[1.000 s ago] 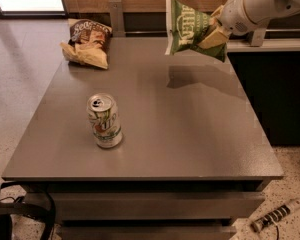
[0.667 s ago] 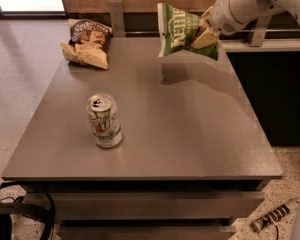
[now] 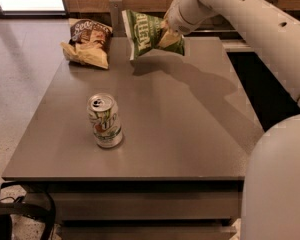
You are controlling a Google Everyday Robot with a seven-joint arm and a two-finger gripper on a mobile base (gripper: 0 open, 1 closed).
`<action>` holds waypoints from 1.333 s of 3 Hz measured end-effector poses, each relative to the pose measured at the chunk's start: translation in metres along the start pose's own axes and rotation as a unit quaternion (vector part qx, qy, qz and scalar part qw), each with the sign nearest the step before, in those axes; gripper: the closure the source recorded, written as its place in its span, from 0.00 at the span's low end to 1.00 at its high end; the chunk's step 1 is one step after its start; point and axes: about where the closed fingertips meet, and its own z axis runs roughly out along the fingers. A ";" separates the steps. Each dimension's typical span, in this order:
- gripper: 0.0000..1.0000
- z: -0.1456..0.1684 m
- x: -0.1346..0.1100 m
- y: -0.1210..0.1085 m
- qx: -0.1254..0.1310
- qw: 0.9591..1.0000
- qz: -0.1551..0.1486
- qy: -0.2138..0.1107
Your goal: Move green jalapeno chip bag near brown chip bag
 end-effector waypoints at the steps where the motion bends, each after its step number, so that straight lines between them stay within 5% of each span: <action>1: 1.00 0.020 -0.018 -0.006 0.017 1.000 -0.012 -0.005; 2: 0.85 0.024 -0.020 -0.005 0.018 1.000 -0.014 -0.006; 4: 0.37 0.029 -0.020 -0.001 0.013 1.000 -0.014 -0.007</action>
Offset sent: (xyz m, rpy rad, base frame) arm 0.0133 0.0224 -0.0024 -0.0020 -0.0403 0.0088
